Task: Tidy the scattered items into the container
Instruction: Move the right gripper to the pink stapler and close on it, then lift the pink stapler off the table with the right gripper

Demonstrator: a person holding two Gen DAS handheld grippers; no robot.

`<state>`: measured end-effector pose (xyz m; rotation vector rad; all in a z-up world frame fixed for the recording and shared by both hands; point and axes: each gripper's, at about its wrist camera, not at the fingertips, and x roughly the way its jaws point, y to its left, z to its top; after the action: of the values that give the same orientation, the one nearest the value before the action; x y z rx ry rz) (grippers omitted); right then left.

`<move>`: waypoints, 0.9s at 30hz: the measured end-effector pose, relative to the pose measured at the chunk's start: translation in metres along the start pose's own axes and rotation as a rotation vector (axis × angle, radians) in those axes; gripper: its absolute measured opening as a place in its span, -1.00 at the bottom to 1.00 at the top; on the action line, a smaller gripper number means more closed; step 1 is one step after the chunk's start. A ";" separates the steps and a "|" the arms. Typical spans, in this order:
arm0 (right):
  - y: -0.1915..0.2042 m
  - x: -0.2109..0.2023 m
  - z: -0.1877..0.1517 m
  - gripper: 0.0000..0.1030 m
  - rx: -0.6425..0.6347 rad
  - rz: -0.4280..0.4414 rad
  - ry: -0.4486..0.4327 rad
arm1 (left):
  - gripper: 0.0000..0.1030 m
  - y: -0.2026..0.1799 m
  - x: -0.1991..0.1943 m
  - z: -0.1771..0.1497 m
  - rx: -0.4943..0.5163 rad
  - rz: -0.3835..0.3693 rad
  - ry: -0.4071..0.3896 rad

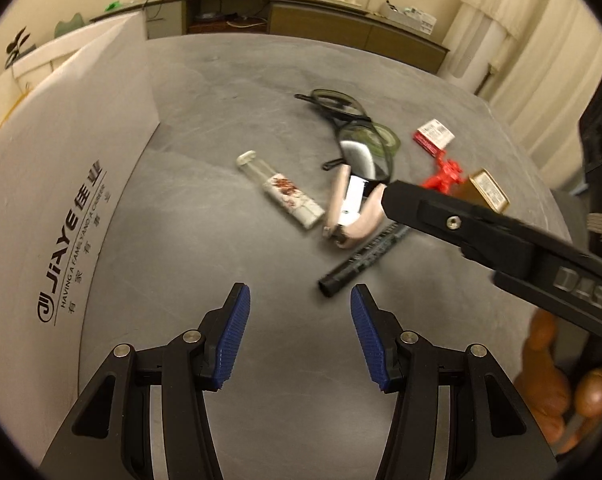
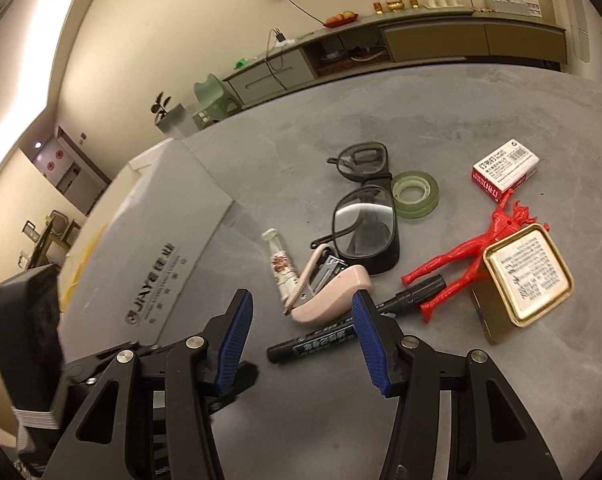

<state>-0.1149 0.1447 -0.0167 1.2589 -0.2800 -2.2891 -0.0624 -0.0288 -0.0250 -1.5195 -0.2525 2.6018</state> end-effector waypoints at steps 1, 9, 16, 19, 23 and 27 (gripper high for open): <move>-0.001 0.006 0.001 0.05 0.000 -0.011 0.012 | 0.08 0.003 0.001 0.000 -0.010 -0.006 0.001; 0.008 0.031 0.004 -0.69 -0.072 -0.094 0.067 | 0.08 0.012 -0.004 0.002 -0.036 -0.048 -0.007; 0.035 0.023 0.009 -0.72 -0.209 -0.150 0.053 | 0.08 0.018 -0.013 0.002 -0.062 -0.064 -0.019; 0.025 0.028 0.012 -0.27 -0.133 -0.168 0.053 | 0.08 0.021 -0.015 0.002 -0.076 -0.071 -0.020; 0.018 0.042 0.010 -0.08 -0.074 -0.165 0.072 | 0.08 0.023 -0.017 0.003 -0.081 -0.079 -0.016; 0.024 0.055 0.009 -0.20 -0.111 -0.155 0.095 | 0.07 0.025 -0.019 0.003 -0.078 -0.076 -0.013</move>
<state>-0.1384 0.0946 -0.0419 1.3695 -0.0220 -2.3286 -0.0560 -0.0573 -0.0121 -1.4867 -0.4091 2.5718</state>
